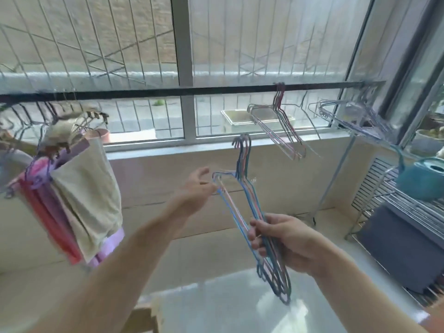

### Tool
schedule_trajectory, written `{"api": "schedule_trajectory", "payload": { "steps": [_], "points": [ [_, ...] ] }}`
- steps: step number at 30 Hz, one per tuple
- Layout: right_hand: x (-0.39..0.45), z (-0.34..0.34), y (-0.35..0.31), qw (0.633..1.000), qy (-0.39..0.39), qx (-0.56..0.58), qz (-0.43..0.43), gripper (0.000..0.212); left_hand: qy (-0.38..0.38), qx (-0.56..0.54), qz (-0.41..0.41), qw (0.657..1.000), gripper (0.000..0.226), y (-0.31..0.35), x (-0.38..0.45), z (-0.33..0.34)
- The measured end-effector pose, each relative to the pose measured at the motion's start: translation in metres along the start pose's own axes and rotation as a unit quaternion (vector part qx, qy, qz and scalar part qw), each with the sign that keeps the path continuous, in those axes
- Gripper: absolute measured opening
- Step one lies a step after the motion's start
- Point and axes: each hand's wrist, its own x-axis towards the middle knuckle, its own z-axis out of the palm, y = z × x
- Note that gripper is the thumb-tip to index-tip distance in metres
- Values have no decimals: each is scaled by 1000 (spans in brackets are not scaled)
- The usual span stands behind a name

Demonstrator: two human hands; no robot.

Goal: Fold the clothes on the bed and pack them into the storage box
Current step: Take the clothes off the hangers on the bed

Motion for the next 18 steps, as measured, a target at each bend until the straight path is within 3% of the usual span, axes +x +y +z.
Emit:
{"api": "schedule_trajectory", "payload": {
  "steps": [4, 6, 9, 11, 18],
  "points": [
    [85, 17, -82, 999, 5, -14, -29, 6, -49, -120, -62, 990, 25, 23, 74, -39],
    [133, 24, -125, 999, -1, -26, -40, 12, -67, -163, -65, 982, 24, 38, 108, -52],
    [189, 35, -171, 998, 0, -37, -43, 23, -25, -178, -59, 982, 23, 51, 144, -73],
    [215, 37, -188, 998, 6, -34, -49, 15, -15, -197, -60, 979, 23, 52, 157, -86],
    [272, 23, -193, 1000, 18, 12, 3, 18, -18, -172, -57, 983, 23, 41, 179, -108]
  ]
}}
